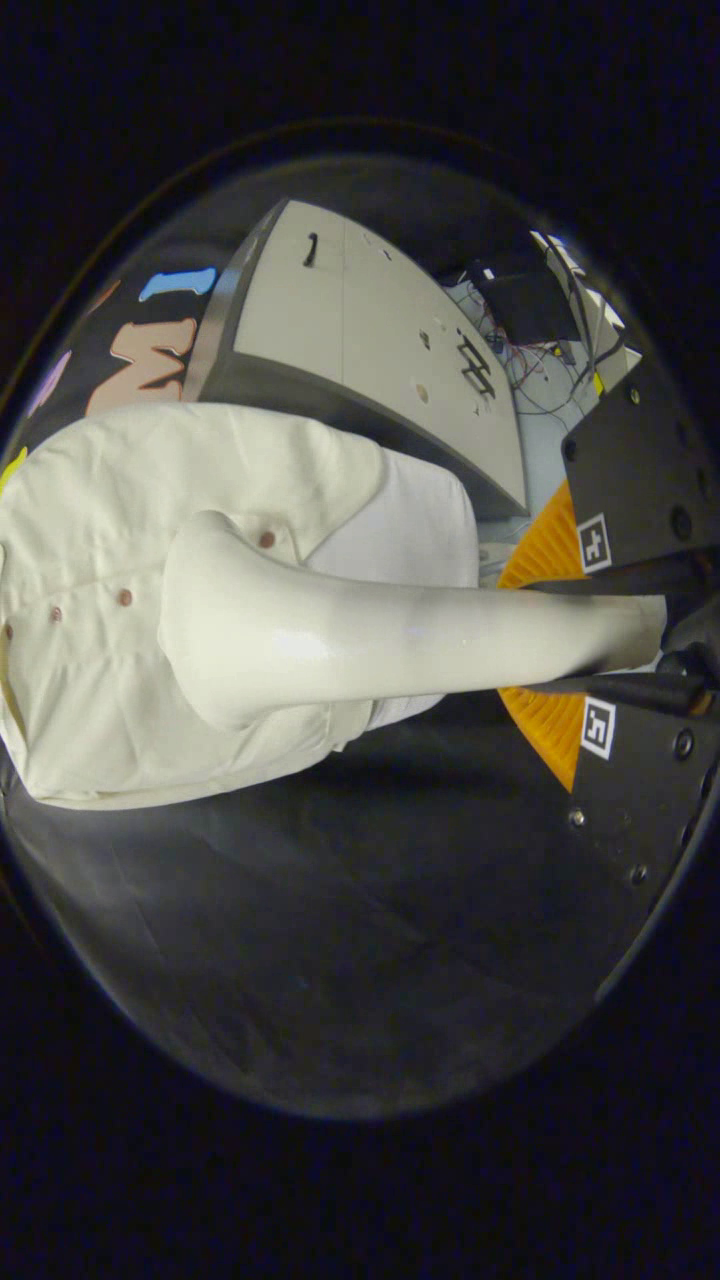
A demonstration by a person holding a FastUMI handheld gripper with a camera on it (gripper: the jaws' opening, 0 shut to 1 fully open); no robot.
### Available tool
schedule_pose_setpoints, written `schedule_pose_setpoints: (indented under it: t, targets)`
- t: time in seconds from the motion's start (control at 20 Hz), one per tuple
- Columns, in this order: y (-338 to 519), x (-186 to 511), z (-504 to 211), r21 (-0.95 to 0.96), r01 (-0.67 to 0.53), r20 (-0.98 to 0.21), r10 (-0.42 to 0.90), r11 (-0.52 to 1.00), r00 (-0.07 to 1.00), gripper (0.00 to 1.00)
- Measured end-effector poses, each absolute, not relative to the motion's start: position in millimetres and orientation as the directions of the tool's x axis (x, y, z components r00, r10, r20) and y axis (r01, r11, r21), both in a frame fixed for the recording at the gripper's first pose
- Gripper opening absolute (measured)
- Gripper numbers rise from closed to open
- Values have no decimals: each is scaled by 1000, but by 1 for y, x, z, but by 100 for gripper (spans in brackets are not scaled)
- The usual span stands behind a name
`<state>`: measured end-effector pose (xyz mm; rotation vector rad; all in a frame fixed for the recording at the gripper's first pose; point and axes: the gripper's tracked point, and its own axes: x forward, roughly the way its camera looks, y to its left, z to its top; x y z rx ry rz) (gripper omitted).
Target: Iron the clothes twice with a garment steamer, once on the left side and once on the right side.
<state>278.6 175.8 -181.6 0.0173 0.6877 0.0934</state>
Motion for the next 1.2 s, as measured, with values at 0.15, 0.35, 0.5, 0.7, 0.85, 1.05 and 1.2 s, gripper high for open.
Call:
schedule_pose_setpoints:
  t: [0.15,0.35,0.5,0.7,0.85,1.05,1.2]
  targets:
    - [162,277,-133,32,-64,-572,71,997,817,31]
    - [142,290,-84,31,-47,-497,56,998,866,31]
    - [129,311,-56,44,-41,-450,56,998,891,31]
    - [115,350,-23,49,-53,-393,68,997,917,31]
    - [104,383,0,66,-57,-348,77,996,934,31]
    - [97,421,21,80,-97,-307,117,992,945,31]
    - [91,446,31,34,-123,-252,128,992,959,30]
